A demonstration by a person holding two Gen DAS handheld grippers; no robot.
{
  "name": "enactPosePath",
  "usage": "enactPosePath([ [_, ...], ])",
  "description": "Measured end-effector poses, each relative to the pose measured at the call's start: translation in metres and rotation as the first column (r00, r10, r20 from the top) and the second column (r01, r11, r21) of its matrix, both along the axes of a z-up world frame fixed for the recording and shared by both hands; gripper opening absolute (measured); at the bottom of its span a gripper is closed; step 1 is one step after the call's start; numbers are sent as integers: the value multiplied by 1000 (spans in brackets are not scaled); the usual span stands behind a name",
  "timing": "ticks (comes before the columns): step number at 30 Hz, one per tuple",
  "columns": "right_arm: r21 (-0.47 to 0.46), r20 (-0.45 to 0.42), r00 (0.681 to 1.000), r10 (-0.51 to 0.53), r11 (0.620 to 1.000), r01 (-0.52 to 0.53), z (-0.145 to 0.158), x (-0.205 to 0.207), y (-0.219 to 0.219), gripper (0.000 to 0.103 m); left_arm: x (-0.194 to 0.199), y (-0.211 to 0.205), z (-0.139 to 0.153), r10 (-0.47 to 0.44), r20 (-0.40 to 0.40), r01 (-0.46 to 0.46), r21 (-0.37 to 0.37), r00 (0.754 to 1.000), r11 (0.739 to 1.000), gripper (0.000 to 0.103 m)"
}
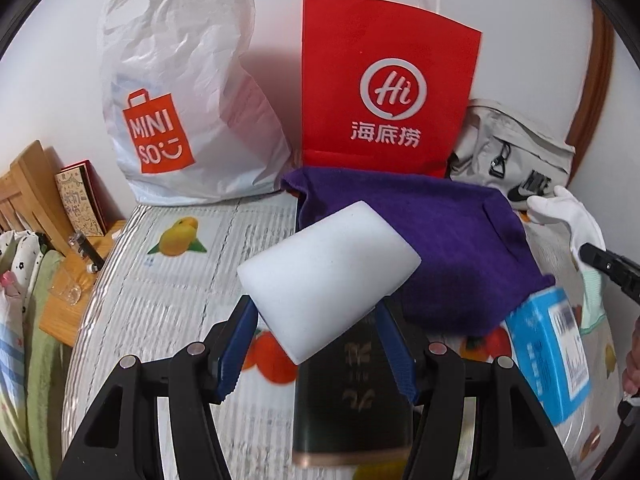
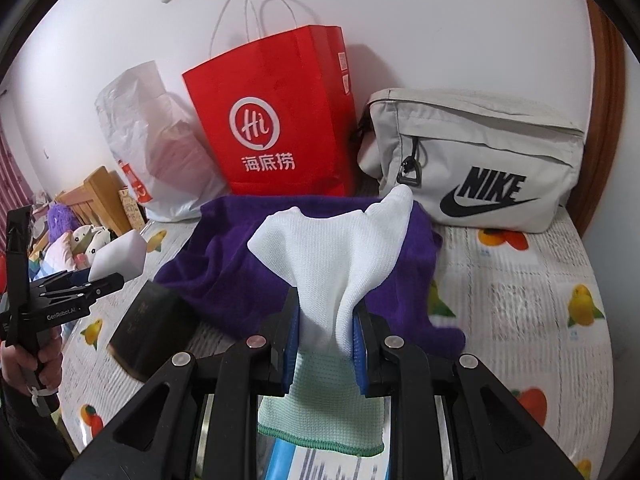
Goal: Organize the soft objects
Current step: 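Carry the sponge and glove toward the purple towel with both grippers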
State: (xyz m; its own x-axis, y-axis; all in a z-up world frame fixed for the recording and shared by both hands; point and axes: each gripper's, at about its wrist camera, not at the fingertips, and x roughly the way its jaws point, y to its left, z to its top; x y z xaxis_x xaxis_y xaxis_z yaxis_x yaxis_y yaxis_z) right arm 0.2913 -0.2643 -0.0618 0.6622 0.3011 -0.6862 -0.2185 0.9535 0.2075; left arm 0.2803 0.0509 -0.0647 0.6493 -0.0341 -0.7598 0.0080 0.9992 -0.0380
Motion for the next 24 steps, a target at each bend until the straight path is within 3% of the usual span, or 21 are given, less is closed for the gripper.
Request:
enactPosePath([
  [13,-71,-44,999,25,997,-28,-26,72,13,23,66,-6,-5,-1,-10,0,-17,1000,1000,59],
  [24,-111,-121,993,14,993,-27,-54,114,9,23,107,-6,-31,8,-91,-11,-35,996,999,59],
])
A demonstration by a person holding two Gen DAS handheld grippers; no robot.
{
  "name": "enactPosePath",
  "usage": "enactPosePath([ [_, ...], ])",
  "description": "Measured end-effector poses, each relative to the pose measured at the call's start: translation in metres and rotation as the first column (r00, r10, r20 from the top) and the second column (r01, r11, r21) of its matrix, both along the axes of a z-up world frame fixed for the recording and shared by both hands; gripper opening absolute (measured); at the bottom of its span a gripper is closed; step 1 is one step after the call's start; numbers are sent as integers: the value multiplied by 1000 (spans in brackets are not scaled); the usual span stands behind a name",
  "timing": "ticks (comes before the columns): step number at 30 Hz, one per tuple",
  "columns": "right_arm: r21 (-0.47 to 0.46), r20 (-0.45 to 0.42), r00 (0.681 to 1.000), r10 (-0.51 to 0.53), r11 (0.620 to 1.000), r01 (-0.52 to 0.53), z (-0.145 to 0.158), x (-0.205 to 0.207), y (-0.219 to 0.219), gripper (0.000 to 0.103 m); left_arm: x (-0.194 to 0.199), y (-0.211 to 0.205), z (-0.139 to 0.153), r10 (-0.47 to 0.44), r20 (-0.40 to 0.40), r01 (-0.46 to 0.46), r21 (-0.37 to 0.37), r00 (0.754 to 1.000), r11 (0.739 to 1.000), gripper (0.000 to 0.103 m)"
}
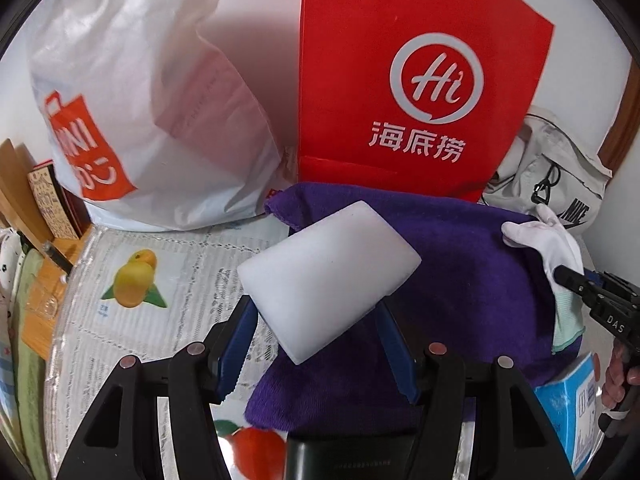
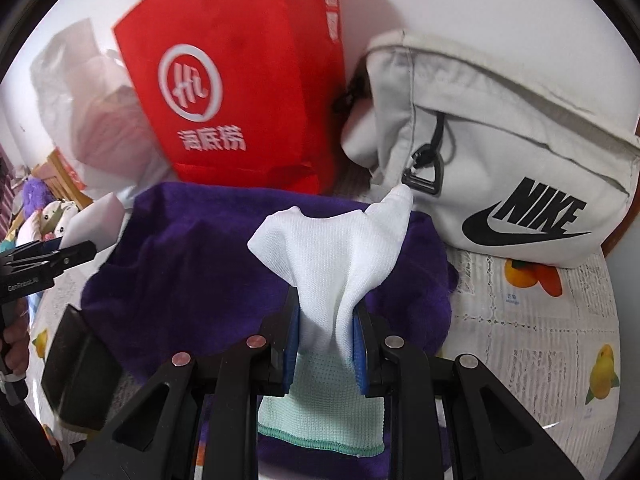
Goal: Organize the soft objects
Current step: 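Carry the sponge and glove toward the purple towel with both grippers, then release the glove and sponge onto the purple towel with both grippers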
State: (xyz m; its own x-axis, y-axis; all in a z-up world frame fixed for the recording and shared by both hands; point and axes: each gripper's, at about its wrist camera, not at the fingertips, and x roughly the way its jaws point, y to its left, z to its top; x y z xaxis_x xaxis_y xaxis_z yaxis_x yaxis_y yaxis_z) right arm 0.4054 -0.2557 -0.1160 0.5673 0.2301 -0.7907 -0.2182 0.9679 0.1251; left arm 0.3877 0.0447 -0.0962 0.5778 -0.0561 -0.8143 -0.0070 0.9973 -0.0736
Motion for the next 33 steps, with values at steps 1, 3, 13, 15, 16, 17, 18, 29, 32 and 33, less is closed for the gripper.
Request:
enactPosePath([
  [1,-2,-14,1000,-2,1000,2,-2,4,-1,23,5,-1,-3,-4,-9,4,-9,1000,1000,59],
  [3,1,-35,999,-5,1000,5,-8,12,-4,23,14,-3,-6,-7,-26,7,-20,1000,1000,59],
  [13,-9,-96,995,-1,1000,0,-25,30,-7,23,53,-16,-27,-23,-119,21,-17,993,1000,60],
  [15,-5,-102,995,10,1000,-11,-26,32,-7,24,56,-17,-30,-24,-125,22,-22,992,1000,60],
  [16,-8,-105,994,12,1000,-13,-27,34,-7,24,59,-18,-31,-25,-130,22,-25,991,999,61],
  [17,-11,-107,994,13,1000,-14,-28,35,-8,24,61,-20,-32,-27,-134,23,-27,991,999,61],
  [18,-12,-109,994,15,1000,-16,-29,35,-8,25,63,-21,-32,-30,-141,26,-28,990,999,61],
  [29,-35,-91,995,41,998,-44,-29,37,9,70,74,-34,-37,-49,-174,42,-44,984,998,75],
  [32,-30,-72,996,45,998,-47,-19,30,10,75,70,-36,-33,-40,-175,32,-48,984,998,75],
  [33,-30,-73,996,43,998,-46,-16,29,8,75,67,-36,-30,-43,-168,33,-62,985,998,76],
])
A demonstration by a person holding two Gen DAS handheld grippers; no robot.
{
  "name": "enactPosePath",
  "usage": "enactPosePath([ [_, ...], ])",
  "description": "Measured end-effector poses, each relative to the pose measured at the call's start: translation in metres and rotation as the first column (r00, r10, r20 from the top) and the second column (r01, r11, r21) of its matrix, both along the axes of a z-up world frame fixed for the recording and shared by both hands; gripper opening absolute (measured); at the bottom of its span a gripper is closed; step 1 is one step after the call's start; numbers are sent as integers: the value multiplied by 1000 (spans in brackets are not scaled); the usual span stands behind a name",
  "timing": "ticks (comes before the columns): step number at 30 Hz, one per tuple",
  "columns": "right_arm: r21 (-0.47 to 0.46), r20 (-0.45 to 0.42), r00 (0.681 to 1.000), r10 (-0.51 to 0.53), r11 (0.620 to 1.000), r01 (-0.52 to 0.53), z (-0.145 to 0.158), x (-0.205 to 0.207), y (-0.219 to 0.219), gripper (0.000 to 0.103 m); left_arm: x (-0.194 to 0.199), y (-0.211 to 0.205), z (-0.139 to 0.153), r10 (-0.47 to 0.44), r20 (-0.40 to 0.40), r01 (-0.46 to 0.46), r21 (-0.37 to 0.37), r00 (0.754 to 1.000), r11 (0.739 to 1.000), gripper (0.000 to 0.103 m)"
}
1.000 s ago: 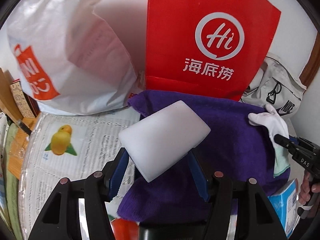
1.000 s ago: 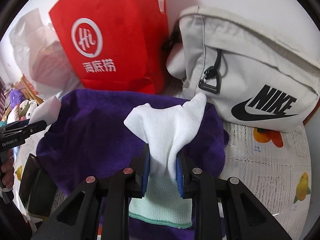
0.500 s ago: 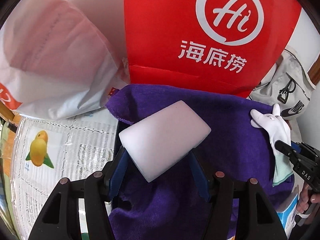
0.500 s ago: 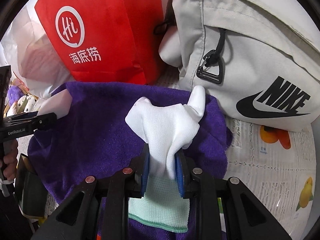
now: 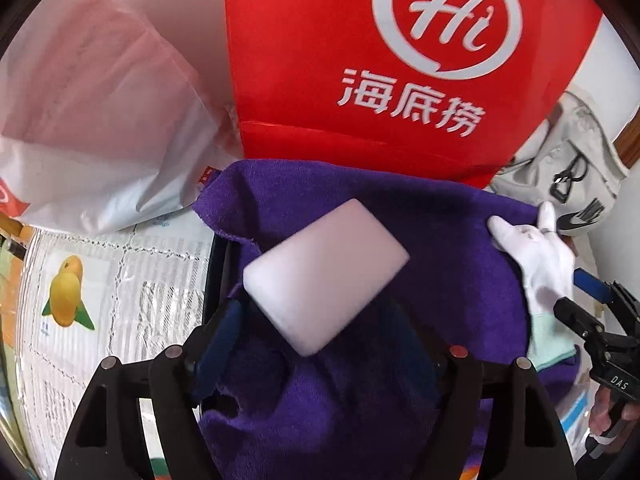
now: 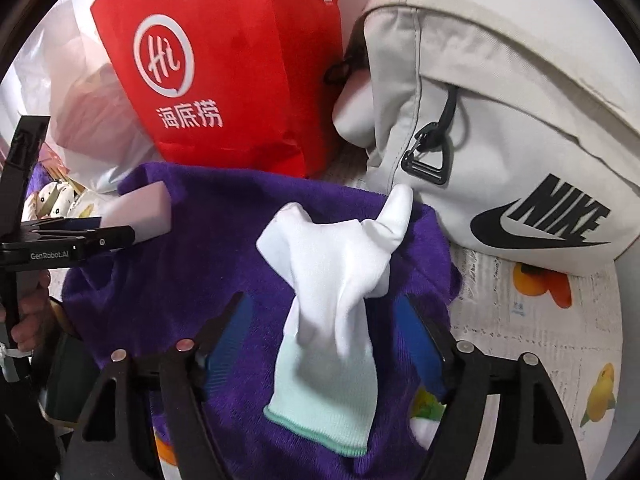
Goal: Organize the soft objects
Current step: 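Release the glove and sponge onto the purple towel with both grippers, then grasp the green wet-wipe pack with the right gripper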
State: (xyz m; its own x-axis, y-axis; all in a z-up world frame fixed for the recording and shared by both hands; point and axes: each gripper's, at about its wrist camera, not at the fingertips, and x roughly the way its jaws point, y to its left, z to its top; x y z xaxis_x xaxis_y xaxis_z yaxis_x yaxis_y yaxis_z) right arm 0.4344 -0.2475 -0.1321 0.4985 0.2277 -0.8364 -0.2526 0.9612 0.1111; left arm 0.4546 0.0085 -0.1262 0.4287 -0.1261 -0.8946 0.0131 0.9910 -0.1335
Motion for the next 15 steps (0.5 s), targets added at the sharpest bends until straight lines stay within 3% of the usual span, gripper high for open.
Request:
enactPosePath([
  [4,4,8,1000,-20,1000,20,13,-13,-1,76,-19,0,16,10,27,-10,3,1000,1000,76],
  [6,19,10,999,-35,999,35,19,-22,-5,87,-30,1,23,13,46,-13,6,999,1000,76],
  [8,40,29,998,-63,997,62,28,-33,-9,90,-43,1,34,9,72,-9,0,997,1000,76],
  [15,59,81,992,-98,994,94,56,-79,-14,91,-89,11,62,9,122,-4,-43,992,999,76],
])
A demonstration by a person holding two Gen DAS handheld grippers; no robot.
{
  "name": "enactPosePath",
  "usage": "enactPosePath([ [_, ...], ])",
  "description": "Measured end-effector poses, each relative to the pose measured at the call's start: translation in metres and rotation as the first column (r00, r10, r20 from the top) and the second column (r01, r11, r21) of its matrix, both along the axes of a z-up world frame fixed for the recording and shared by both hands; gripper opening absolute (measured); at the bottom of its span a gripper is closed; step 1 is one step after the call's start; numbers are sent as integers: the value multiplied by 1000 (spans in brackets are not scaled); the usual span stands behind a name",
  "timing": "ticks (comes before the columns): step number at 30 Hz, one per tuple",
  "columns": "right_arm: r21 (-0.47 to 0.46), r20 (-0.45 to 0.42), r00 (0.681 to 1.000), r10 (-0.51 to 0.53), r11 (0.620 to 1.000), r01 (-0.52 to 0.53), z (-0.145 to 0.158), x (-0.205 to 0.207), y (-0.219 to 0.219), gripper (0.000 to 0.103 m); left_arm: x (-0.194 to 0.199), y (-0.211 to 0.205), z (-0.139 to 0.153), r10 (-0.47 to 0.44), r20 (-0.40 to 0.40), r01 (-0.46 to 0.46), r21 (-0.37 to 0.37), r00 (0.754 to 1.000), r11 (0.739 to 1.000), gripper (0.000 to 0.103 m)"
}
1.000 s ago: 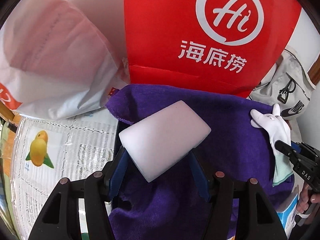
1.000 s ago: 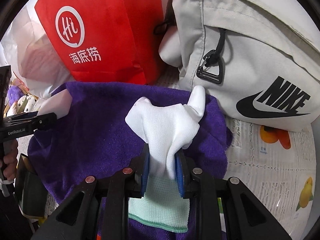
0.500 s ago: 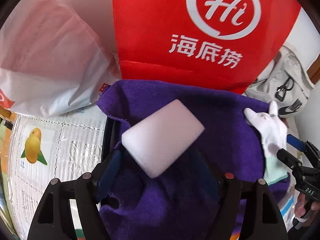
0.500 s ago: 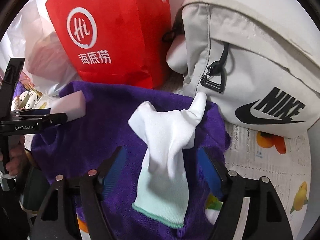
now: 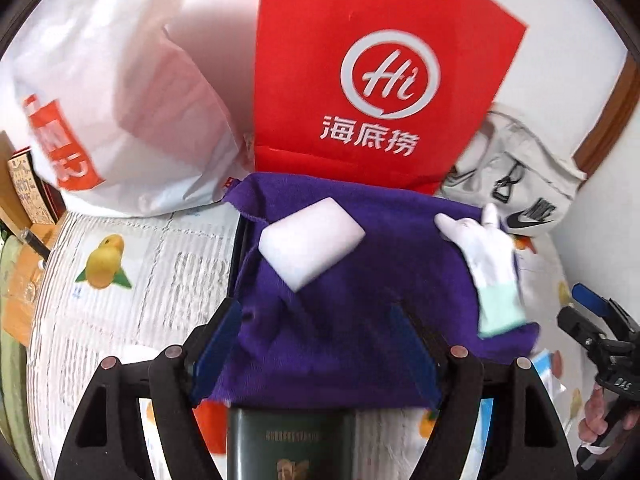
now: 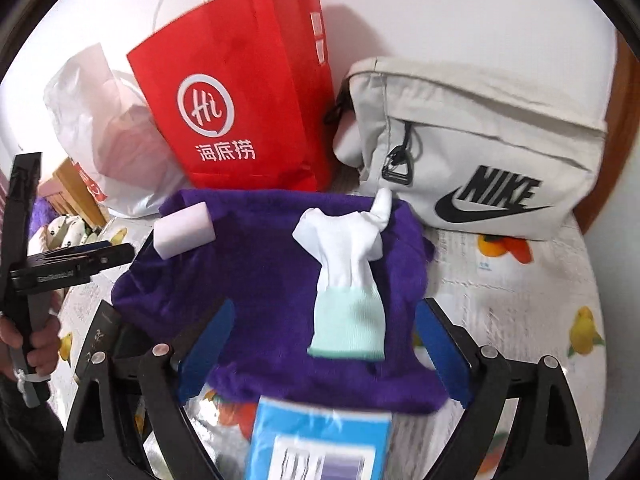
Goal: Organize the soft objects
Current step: 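Grasp the green wet-wipe pack with the right gripper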
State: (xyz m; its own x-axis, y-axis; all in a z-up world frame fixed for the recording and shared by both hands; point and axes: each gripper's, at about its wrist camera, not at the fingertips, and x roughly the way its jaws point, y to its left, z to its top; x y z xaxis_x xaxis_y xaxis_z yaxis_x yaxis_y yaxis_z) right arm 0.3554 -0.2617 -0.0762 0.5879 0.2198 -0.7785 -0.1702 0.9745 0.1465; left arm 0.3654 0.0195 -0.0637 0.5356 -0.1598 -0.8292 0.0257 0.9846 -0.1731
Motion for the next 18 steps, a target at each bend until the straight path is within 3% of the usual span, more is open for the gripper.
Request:
enactPosePath([
  [13,38,109,993,45,998,-50,32,-114,19,91,-97,34,14,44,46,-43,-9,998,999,75],
  [18,63,70,995,70,995,-75,25,-148,32,91,-137,39,10,48,50,-50,44,998,998,76],
])
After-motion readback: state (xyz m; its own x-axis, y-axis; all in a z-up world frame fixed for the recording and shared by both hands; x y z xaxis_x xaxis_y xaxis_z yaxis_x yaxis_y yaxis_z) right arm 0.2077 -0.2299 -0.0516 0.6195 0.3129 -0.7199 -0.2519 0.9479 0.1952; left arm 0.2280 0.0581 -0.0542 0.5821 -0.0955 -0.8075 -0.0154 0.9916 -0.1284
